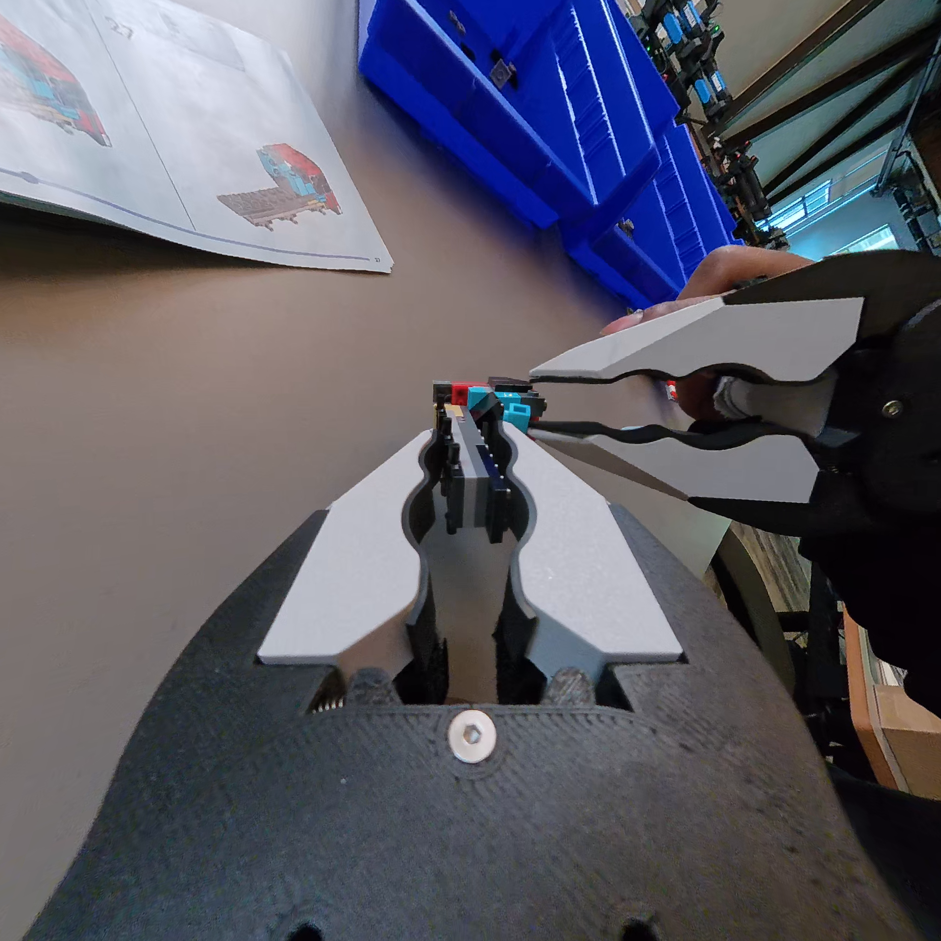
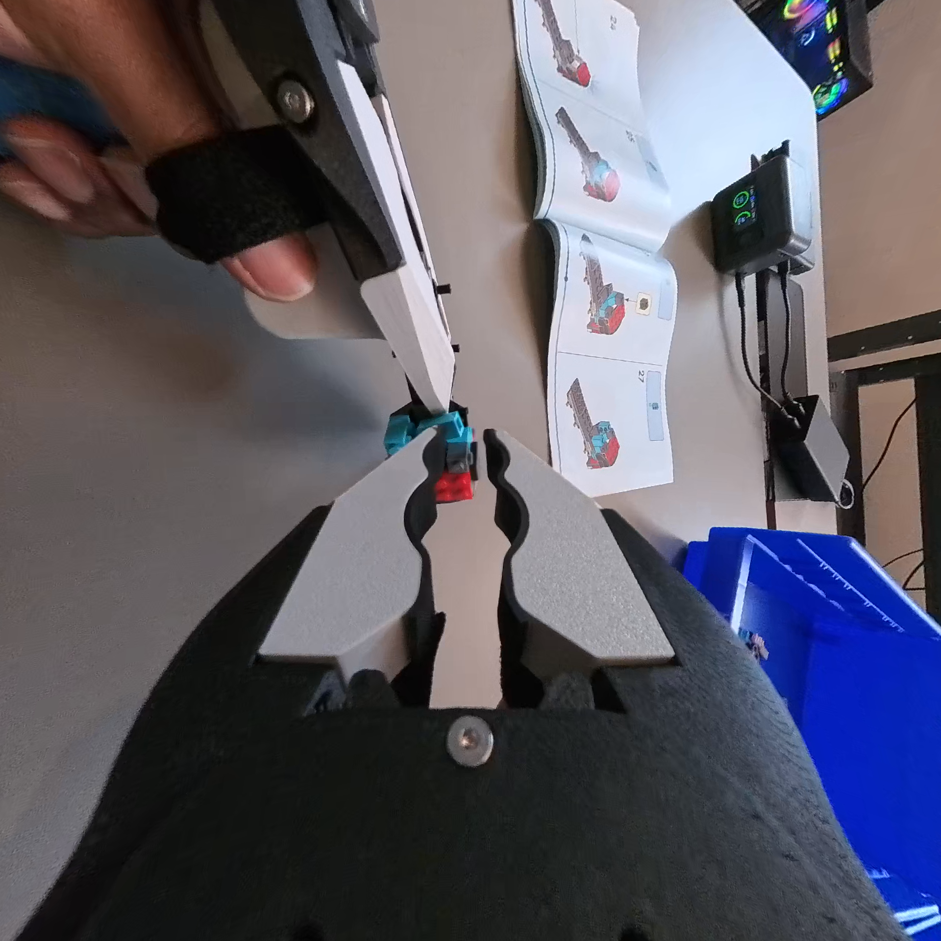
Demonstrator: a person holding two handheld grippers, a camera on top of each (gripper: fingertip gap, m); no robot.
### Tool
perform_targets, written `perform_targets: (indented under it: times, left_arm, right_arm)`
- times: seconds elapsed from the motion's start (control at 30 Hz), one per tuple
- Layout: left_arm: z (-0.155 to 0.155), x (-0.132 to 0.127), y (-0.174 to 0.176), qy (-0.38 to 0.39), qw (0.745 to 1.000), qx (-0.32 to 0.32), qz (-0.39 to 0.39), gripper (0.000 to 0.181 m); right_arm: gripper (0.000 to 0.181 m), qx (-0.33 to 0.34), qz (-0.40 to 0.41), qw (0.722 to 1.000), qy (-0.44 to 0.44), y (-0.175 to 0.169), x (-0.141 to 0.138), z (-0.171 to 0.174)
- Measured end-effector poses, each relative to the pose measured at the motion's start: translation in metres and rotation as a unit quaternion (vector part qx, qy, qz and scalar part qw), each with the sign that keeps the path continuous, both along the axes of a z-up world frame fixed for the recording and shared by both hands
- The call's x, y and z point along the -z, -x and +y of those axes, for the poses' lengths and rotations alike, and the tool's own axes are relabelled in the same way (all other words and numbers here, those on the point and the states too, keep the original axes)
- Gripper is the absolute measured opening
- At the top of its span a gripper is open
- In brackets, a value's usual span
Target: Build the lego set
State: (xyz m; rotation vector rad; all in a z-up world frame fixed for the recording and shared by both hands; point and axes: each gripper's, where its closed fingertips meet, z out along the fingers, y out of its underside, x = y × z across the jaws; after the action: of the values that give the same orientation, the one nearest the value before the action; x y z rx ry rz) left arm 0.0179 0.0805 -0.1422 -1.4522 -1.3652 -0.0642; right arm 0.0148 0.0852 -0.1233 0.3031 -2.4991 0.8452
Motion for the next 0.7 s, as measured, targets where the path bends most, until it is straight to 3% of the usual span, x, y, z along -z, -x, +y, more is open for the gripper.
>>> perform_targets:
  times: [0.17,0.7]
  left_arm:
    - [-0.0011,0.0006,-0.0011,-0.003,1.0,0.003,-0.003,0.02]
    - [-0.0013,-0.0007,-0.0027,-0.028,0.999,0.012,-0.01,0.02]
  right_arm:
    - [0.011,-0.002,0.016,1.0,0.018,0.0033,-0.0031,-0.0012]
    - [0.002,-0.006,-0.04,0.997,0.069,0.0034,-0.0028,-0.0013]
